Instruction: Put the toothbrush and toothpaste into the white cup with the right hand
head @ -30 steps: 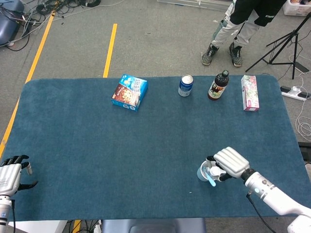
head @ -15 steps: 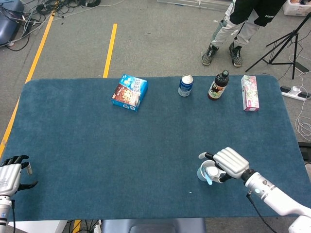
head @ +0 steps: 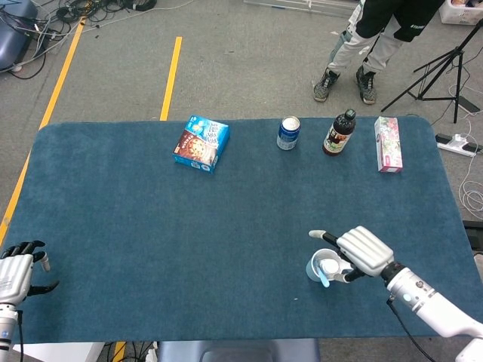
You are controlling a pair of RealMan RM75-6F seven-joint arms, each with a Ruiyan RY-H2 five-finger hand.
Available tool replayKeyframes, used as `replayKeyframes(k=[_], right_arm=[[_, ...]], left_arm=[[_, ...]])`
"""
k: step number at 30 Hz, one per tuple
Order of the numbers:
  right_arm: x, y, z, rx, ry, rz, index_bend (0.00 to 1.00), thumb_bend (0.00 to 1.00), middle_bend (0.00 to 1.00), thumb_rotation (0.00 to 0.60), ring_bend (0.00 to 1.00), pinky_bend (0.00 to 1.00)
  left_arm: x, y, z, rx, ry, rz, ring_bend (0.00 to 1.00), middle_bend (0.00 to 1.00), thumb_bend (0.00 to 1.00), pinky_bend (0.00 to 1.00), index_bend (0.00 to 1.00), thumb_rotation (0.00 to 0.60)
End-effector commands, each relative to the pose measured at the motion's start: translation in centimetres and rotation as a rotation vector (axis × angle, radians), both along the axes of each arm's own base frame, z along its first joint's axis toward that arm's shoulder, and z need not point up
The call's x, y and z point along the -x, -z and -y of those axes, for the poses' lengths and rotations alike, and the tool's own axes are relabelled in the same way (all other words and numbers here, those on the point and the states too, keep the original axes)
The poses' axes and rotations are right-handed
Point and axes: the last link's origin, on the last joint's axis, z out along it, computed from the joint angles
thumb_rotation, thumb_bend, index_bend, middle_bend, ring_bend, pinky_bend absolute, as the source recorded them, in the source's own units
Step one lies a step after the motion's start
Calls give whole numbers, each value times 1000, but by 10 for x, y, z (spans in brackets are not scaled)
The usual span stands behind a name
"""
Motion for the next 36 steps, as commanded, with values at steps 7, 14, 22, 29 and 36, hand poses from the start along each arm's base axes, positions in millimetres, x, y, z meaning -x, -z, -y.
replayKeyframes(k=[7,14,22,29,36], right_arm=[[2,-14,-5,29,-4,24,150,25,1000,600,1000,1000],[14,-29,-13,44,7,-40,153,7,953,600,1000,1000],[33,-40,-24,231,-1,-216,162,0,743,600,852,965],[55,-35,-36,410,37,-283,162,0,533,600,635,765],[69,-33,-41,559,52,-283,162,0,366,600,452,602]], left_arm=[[0,0,0,-1,-2,-2,191,252,0,202,588,600],[-1,0,1,-3,4,-2,191,252,0,202,588,600],[-6,0,3,-4,27,0,192,253,0,202,588,600],[-11,1,6,-7,63,7,193,254,0,202,587,600],[-15,-2,7,-18,100,22,194,256,0,203,579,600]])
